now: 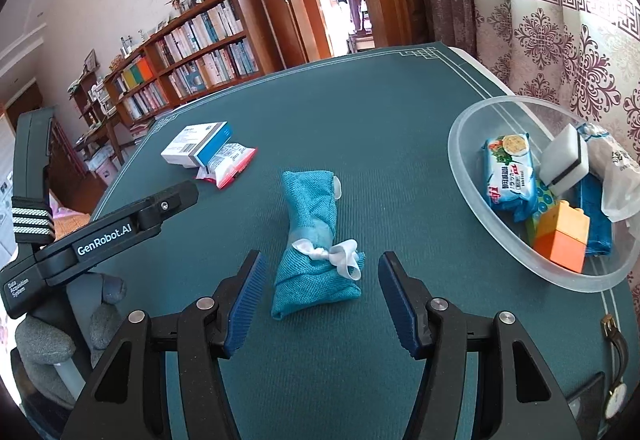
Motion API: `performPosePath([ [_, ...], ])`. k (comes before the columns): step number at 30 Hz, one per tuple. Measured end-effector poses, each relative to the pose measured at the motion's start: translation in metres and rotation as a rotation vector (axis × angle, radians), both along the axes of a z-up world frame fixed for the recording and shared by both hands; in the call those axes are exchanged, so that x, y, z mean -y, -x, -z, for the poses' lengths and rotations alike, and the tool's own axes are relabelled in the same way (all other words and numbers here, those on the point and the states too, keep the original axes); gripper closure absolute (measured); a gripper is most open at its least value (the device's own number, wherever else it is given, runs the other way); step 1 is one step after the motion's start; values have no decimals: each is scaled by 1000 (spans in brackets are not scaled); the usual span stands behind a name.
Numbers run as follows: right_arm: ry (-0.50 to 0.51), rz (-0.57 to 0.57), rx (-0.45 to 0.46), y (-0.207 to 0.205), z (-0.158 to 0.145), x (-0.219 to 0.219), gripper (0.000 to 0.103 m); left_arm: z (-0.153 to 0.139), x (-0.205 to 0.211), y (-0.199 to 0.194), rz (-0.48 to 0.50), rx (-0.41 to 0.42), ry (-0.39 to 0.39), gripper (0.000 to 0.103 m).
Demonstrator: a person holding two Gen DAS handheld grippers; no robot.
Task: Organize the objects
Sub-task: 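Grasp the blue knit towel bag with the right gripper while the left approaches the medicine box, then grasp the white medicine box with the left gripper while the right holds the towel bag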
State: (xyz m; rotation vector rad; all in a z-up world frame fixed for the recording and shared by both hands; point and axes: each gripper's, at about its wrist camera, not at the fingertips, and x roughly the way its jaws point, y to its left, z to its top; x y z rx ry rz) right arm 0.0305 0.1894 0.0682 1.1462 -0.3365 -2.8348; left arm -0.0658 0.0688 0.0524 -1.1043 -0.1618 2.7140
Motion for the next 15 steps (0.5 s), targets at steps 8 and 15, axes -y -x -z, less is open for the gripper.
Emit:
performPosePath([
  [8, -43, 25, 29, 30, 17, 2, 43, 3, 28, 11, -69, 32, -28, 5],
  [15, -30, -3, 37, 40, 26, 9, 43, 3, 34, 26, -108, 52, -15, 5],
])
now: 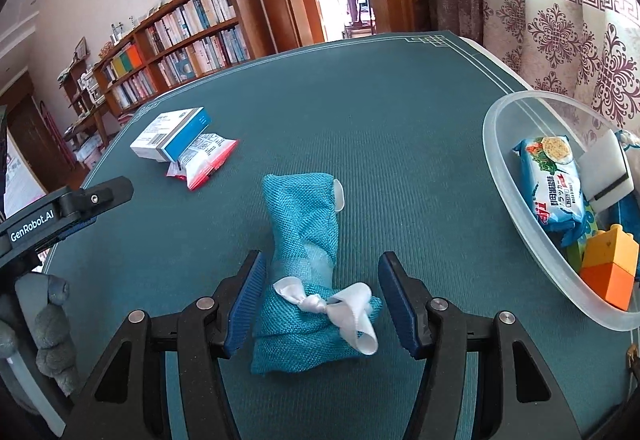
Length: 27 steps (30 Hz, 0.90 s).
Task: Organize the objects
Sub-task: 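Grasp the white medicine box with the left gripper while the right holds the towel bag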
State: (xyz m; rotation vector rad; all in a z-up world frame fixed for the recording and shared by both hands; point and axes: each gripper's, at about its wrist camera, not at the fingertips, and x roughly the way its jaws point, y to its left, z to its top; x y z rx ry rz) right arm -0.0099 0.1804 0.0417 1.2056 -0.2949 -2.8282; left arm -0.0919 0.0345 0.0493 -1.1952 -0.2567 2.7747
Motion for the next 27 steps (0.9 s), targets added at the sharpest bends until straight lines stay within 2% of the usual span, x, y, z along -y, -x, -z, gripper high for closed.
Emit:
performPosePath([
  [10, 27, -26, -13, 0, 6, 2, 43, -10, -1, 36, -70, 19, -44, 5],
  [16, 51, -26, -25, -2, 8, 0, 43, -13, -7, 66, -135, 35, -44, 5],
  [19, 60, -24, -28, -3, 8, -2, 43, -12, -7, 80, -176, 51, -62, 0],
  [23, 74, -24, -32, -4, 8, -3, 43, -5, -8, 97, -230, 98, -90, 1],
  [25, 81, -24, -33, -4, 8, -4, 43, -4, -10, 102, -252, 116, -74, 1],
  [27, 85, -24, -34, -4, 8, -4, 43, -1, -15, 108, -272, 133, -27, 1],
])
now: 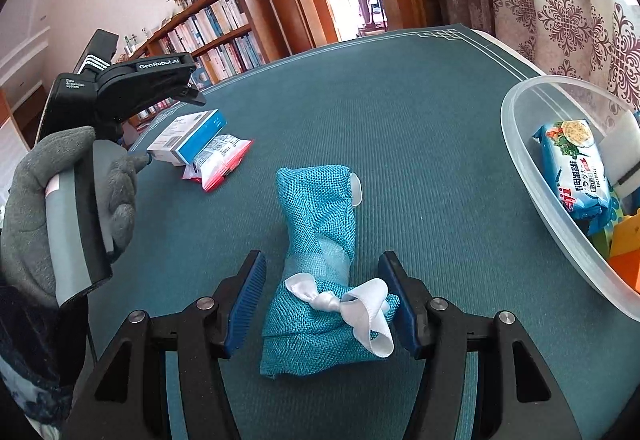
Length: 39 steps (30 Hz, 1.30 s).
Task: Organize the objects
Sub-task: 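Grasp the white medicine box with the left gripper while the right holds the towel bag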
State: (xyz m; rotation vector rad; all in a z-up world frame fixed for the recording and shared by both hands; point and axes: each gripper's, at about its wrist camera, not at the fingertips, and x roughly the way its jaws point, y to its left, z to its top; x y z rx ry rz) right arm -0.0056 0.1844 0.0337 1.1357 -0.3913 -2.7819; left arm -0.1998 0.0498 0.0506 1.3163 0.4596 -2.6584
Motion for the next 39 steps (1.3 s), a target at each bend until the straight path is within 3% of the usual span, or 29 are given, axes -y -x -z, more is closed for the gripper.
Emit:
performPosePath([
  [3, 6, 0, -1, 0, 0, 0, 43, 7, -4, 8, -4, 44, 48, 0],
  [10, 15, 0, -3, 0, 0, -1, 43, 15, -2, -8, 74, 47, 122, 1],
  [14, 16, 0, -3, 0, 0, -1, 43, 25, 16, -25, 85, 64, 107, 1],
  [21, 16, 0, -3, 0, 0, -1, 43, 27, 41, -51, 90, 21, 129, 1],
  [28, 16, 0, -3, 0, 0, -1, 43, 21, 41, -52, 130, -32, 150, 1],
  [31, 16, 0, -3, 0, 0, -1, 43, 24, 38, -48, 148, -39, 142, 7],
  [35, 16, 0, -3, 0, 0, -1, 43, 31, 36, -46, 172, -19, 123, 31],
  [39, 17, 0, -3, 0, 0, -1, 43, 29, 37, -55, 179, -46, 116, 34],
])
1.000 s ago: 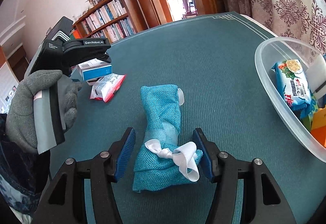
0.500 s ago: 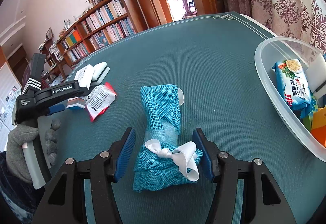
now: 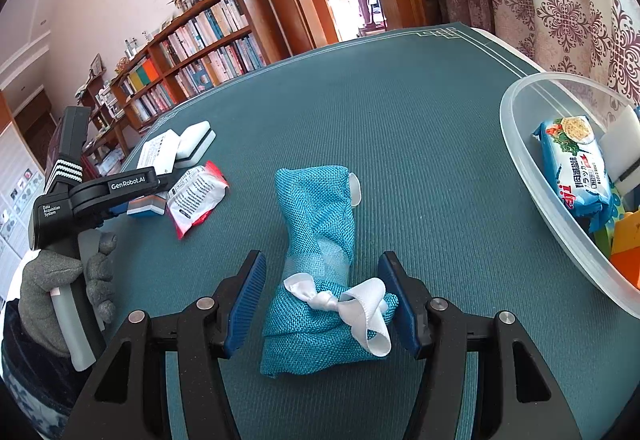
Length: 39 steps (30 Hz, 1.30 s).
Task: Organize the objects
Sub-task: 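Grasp the white medicine box with the left gripper while the right holds the towel bag, then carry the blue towel bag into the clear bowl and open the right gripper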
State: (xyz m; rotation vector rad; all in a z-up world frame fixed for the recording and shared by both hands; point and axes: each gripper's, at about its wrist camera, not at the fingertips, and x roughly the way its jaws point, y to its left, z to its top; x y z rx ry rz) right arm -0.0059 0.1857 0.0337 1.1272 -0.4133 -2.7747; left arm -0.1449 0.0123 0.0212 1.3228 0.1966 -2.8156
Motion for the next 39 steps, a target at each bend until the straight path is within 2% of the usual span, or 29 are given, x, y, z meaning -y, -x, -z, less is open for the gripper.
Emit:
performPosePath([
  [5, -1, 2, 0, 0, 0, 0, 44, -10, 4, -18, -16, -56, 4, 35],
  [10, 6, 4, 2, 1, 2, -3, 55, -17, 10, -34, -22, -82, -24, 36],
  [20, 6, 2, 0, 1, 2, -3, 58, -4, 14, -61, -6, -39, -48, 36],
  [26, 1, 10, -3, 0, 0, -5, 60, -6, 11, -74, 19, -49, -55, 36],
  [39, -12, 56, -43, -25, -34, -24, 63, -18, -10, -87, 103, -85, -64, 36],
])
